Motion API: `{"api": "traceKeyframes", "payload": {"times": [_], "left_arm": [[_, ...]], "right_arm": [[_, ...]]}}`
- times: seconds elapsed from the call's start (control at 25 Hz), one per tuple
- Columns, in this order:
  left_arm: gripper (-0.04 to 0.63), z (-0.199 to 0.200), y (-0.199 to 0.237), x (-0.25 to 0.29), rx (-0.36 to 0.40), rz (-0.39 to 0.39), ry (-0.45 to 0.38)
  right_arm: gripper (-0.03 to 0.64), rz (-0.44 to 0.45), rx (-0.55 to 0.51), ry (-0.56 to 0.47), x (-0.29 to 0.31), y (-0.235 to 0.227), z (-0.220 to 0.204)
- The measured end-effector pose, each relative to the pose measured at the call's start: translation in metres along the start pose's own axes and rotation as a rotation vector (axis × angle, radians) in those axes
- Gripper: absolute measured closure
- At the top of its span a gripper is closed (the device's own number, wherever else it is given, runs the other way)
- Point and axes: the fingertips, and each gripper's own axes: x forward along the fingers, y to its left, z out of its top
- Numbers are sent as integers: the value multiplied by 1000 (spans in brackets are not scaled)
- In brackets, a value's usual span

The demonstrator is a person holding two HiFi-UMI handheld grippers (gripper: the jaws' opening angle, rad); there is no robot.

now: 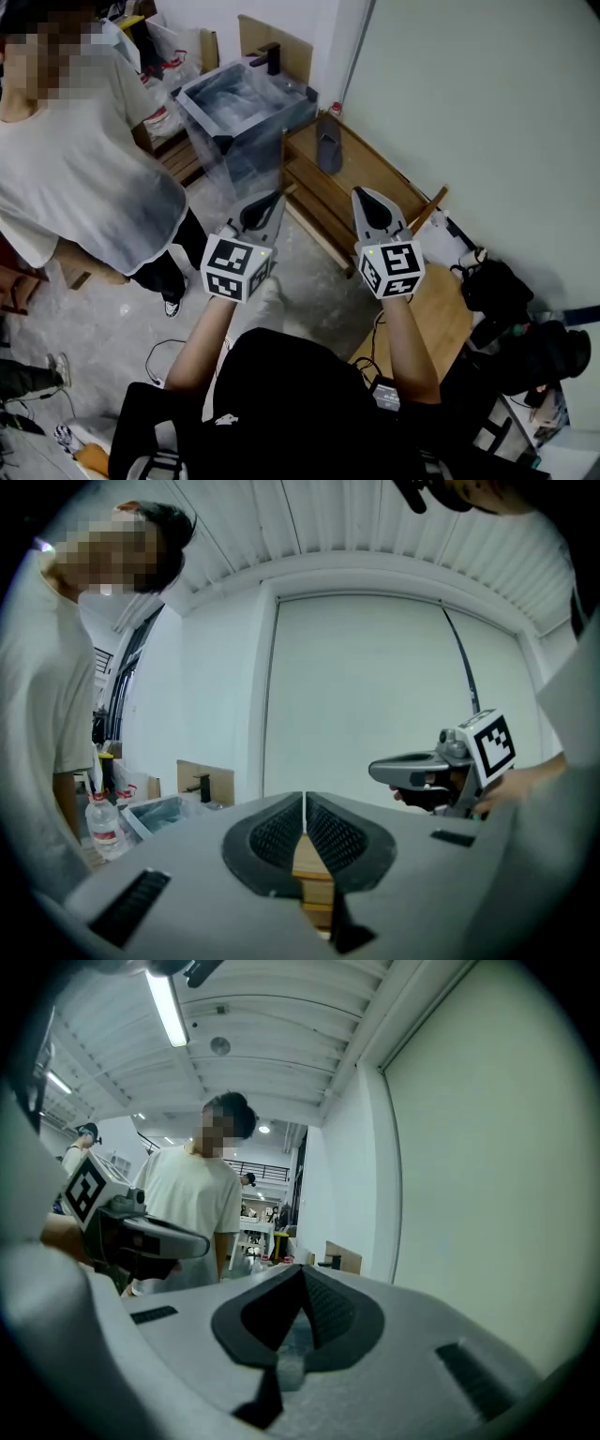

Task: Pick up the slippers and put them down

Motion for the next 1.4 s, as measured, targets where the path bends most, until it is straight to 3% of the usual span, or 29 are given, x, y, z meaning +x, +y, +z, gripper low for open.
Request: {"api": "traceKeyframes", "payload": {"times": [0.2,0.68,1.4], "left_arm": [[583,9,36,37,-17,2,-26],[583,15,127,126,-51,-47,18],[583,2,220,210,-52,-118,60]], "right_arm": [[624,-3,-2,20,46,-19,-4],[624,-42,13,72,161,-57,-6],[624,-88,24,132,274,-90,-32]]}}
